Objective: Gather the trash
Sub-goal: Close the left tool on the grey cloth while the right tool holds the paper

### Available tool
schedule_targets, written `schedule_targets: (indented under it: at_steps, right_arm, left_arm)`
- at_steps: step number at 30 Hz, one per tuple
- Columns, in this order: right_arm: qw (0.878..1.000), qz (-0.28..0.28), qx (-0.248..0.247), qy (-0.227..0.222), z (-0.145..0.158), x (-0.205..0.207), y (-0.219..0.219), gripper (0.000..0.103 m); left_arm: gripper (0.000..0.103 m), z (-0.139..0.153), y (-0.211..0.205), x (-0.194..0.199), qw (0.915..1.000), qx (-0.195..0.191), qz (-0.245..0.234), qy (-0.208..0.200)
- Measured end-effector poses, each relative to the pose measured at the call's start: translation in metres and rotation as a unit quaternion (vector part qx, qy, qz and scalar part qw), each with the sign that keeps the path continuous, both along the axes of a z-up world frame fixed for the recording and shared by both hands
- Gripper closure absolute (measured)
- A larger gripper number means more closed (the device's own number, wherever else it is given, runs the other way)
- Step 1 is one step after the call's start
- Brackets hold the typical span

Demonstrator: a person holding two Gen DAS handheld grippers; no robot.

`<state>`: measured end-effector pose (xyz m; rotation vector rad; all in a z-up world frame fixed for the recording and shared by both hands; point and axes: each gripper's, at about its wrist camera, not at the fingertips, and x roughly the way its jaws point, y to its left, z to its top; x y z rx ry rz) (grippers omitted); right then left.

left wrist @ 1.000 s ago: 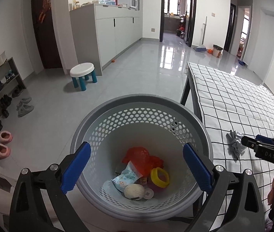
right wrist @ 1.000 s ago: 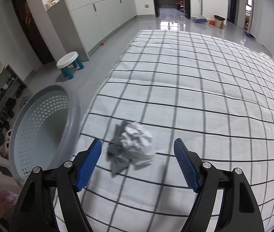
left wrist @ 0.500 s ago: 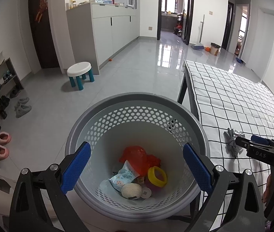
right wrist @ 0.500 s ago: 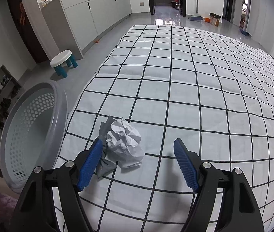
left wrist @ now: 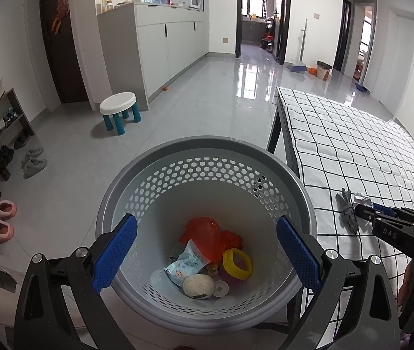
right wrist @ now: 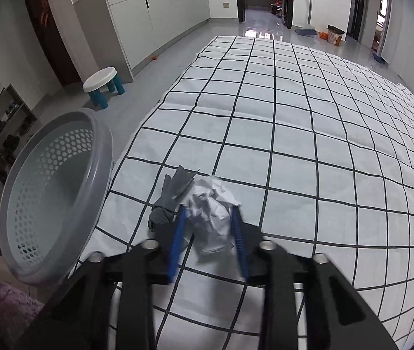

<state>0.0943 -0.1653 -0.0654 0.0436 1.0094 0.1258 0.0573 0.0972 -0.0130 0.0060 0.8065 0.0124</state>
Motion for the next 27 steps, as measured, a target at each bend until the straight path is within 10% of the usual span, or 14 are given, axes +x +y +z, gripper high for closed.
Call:
schedule_targets:
  at_steps: [27]
  right_arm:
    - [0.989,-0.118,0.08,-0.028,0.036,-0.113,-0.12,0.076]
  left_arm:
    - [0.008,-0.002,-0.099,-0.025,0.9961,0.005,-0.087,0.013]
